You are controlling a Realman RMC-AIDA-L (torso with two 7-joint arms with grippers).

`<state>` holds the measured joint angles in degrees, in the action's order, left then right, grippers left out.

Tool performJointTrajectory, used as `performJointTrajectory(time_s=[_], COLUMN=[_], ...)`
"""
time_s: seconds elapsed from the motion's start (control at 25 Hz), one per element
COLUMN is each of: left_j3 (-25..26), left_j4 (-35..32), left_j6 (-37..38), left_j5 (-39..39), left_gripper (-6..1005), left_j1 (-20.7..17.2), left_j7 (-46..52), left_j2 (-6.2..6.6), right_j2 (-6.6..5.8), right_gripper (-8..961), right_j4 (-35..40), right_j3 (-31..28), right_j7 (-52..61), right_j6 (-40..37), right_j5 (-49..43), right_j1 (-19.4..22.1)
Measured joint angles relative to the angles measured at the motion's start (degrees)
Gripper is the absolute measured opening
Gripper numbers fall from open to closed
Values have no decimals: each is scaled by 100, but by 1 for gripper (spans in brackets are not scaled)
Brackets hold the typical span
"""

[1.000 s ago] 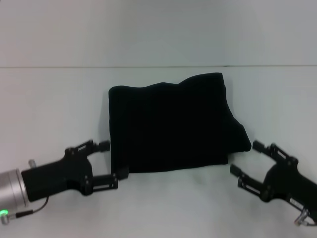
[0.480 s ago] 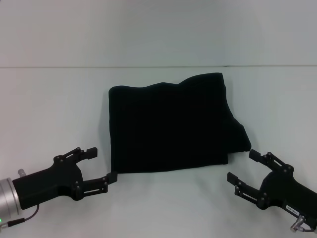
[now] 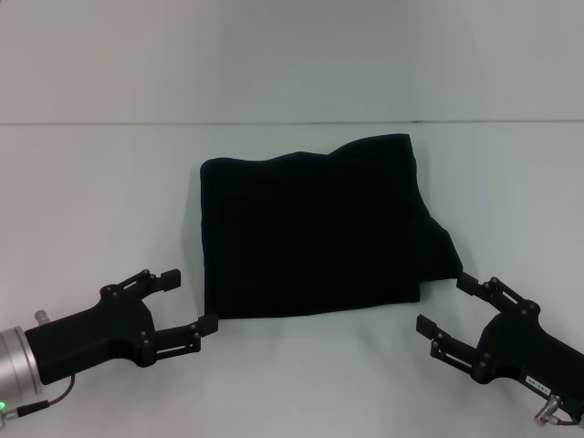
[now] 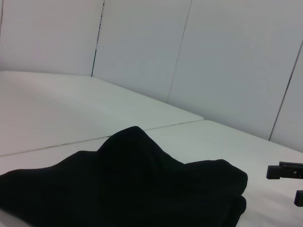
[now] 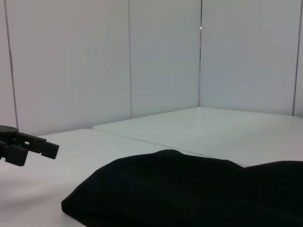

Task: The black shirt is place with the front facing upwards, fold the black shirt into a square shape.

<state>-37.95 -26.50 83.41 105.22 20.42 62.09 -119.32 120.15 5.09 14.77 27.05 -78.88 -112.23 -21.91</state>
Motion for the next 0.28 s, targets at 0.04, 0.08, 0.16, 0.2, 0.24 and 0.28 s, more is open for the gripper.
performJointTrajectory(time_s=[0.04,0.08,0.16,0.2,0.24,0.28], left_j3=[0,0,7,11,13,14], left_j4=[-1,-1,-2,-1,0,2], left_j6=[0,0,0,0,0,0], left_j5=[-3,-12,-31,-36,-37,-38], left_gripper=[947,947,947,947,947,947], left_j1=[-1,-1,-2,-2,-3,-3], left_j7=[0,-1,0,0,0,-1], left_j2=[0,-1,-3,-4,-7,-10], right_j2=[0,0,-2,-5,-8,-8], right_gripper=[877,877,877,877,877,877], right_j4=[0,0,0,1,2,4], right_j3=[0,0,-1,-7,-15,-19], right_j7=[0,0,6,11,15,15], right_j6=[-11,-27,-50,-57,-64,-71], right_j5=[0,0,2,6,10,12], right_j1=[0,0,1,1,-2,-5])
